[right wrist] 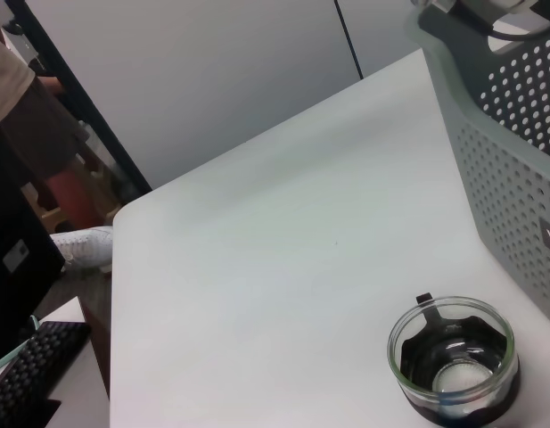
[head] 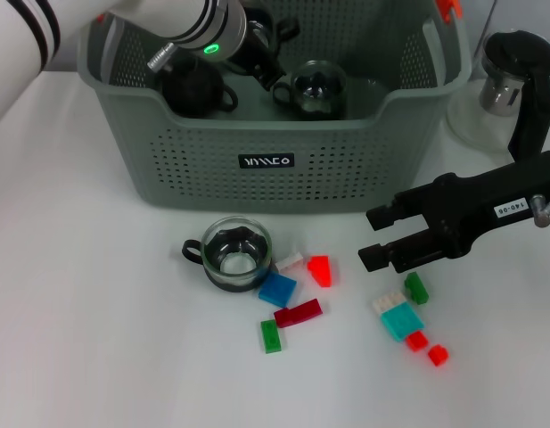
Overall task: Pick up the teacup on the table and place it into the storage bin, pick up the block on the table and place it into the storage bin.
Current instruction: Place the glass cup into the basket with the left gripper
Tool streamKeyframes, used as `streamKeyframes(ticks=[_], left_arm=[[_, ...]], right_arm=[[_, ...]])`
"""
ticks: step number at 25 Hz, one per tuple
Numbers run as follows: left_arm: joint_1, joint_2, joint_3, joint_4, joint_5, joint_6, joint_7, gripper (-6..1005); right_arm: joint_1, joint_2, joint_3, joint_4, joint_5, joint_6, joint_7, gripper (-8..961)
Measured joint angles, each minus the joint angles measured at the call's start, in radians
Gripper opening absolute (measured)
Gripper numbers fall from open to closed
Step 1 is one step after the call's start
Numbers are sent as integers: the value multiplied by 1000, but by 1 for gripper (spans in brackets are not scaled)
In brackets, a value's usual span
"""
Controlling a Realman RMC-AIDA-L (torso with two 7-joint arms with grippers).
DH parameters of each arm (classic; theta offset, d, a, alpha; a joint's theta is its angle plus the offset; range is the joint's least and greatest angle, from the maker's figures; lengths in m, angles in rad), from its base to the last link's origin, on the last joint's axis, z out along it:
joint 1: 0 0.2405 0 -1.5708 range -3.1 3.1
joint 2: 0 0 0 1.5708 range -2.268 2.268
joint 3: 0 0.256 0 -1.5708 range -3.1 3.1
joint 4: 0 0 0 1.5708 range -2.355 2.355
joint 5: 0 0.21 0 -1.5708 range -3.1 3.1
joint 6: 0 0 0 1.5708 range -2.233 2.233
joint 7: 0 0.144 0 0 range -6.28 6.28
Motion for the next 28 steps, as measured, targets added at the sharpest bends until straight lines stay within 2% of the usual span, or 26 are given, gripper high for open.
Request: streamKeyframes(ticks=[9, 16, 27, 28], left_arm=[[11, -5, 51, -17, 1, -15, -1, 45], [12, -12, 53, -16, 1, -17, -4, 45], [14, -14, 53, -12, 1, -10, -5, 143], [15, -14, 53, -11, 1, -10, -5, 189]], right_arm=[[0, 3, -1, 13, -5, 8, -15, 795], [0, 4, -2, 20, -10, 9, -16, 795], [0, 4, -2, 21, -11, 9, -16, 795], [0, 4, -2, 21, -11, 9, -16, 795]])
